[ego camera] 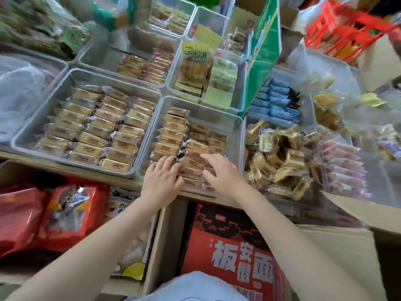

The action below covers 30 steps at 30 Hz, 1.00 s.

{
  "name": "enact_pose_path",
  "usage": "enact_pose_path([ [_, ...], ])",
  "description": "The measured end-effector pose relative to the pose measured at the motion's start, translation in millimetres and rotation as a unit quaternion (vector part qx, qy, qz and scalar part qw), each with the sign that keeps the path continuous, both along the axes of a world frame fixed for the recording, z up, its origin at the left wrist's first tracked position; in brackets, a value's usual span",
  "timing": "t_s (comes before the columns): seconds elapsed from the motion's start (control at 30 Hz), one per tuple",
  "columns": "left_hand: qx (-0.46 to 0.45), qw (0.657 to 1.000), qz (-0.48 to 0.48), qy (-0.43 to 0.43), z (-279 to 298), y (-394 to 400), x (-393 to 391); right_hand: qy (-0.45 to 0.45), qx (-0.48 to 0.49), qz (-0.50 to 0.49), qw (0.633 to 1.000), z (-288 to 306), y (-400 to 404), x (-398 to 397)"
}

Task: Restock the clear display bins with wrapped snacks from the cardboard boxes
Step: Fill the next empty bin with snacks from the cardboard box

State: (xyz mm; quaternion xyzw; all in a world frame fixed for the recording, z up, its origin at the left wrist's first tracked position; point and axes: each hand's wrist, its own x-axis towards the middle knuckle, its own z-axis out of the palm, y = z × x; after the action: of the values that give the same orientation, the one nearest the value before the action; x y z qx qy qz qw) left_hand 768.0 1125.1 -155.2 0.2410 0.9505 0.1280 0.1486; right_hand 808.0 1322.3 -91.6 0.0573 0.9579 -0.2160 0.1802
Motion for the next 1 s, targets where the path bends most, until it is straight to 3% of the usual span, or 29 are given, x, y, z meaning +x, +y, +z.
enact_pose_path([
  [0.13, 0.073, 0.997, -0.003, -0.002, 24, 22, 29, 0.061, -0.073, -0.041, 0.995, 61, 21, 62],
  [0.3, 0.205, 0.969, -0.134, -0.006, 85, 110, 140, 0.225, -0.074, -0.132, 0.963, 126, 77, 188],
  [0.43, 0.283, 0.927, -0.244, -0.019, 120, 178, 240, 0.26, -0.061, -0.25, 0.931, 149, 144, 297],
  [0.57, 0.306, 0.9, -0.31, 0.006, 146, 238, 319, 0.163, -0.005, -0.335, 0.928, 132, 222, 378],
  [0.77, 0.171, 0.942, -0.281, 0.063, 140, 307, 375, -0.084, 0.083, -0.252, 0.96, 71, 310, 425],
  [1.0, 0.079, 0.969, -0.196, 0.127, 130, 329, 375, -0.205, 0.068, -0.226, 0.95, -25, 372, 404],
])
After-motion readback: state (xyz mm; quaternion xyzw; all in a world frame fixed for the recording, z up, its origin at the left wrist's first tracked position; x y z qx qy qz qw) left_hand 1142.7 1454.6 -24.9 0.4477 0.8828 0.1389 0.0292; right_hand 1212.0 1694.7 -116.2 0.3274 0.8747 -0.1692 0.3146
